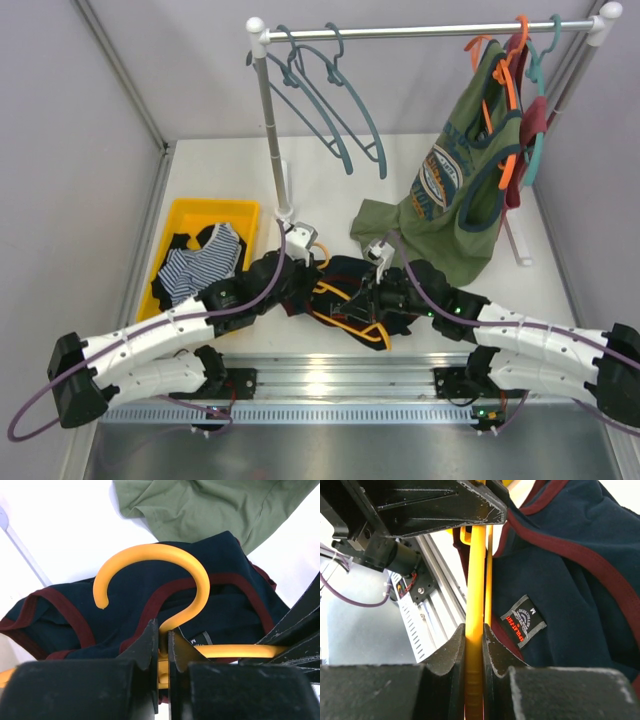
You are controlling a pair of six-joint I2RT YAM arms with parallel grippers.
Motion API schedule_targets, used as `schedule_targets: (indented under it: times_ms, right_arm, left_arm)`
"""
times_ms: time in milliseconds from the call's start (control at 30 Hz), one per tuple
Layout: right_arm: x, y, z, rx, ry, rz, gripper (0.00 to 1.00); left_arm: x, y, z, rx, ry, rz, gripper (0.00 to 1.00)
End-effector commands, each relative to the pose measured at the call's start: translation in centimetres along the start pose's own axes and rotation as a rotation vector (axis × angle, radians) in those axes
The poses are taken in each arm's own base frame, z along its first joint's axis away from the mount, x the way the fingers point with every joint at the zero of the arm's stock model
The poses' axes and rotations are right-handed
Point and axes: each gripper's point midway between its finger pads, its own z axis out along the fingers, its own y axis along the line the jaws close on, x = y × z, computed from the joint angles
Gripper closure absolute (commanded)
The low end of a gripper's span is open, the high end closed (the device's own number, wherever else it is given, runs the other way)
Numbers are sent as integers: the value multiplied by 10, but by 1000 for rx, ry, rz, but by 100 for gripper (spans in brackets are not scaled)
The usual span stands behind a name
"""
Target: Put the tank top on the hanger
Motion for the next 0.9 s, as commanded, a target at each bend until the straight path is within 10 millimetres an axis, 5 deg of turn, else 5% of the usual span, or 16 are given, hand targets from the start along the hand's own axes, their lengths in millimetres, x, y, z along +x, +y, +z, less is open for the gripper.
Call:
schedule_targets:
  times_ms: [0,67,133,200,433,533,667,867]
  right_arm:
    - [-32,24,1,-46,-90,-66,100]
    - [-33,15,0,25,-79,-54,100]
    - [-37,15,-3,52,-86,-48,89]
    - [-38,7,-7,120,-91,-28,66]
    - [-59,-14,-48,335,-164,69,39]
    - [-60,-28,-74,457,-201,159,35]
    - [-35,-48,-91,591,-120,220,42]
    - [-10,-59,-82,666,18,219,53]
  left_arm:
    - [-29,-16,-3,65,-108,-33,100]
    - [-30,-15,-5,65,-113,-20,100]
    - [-32,-12,-7,58,-122,-12,100]
    - [-36,-10,-11,49,-137,-2,100]
    - [-38,-6,-13,14,-131,41,100]
    - [-37,-5,-14,7,-128,52,100]
    - [-36,-5,-16,1,-128,58,100]
    - [-39,-7,-17,2,-136,59,100]
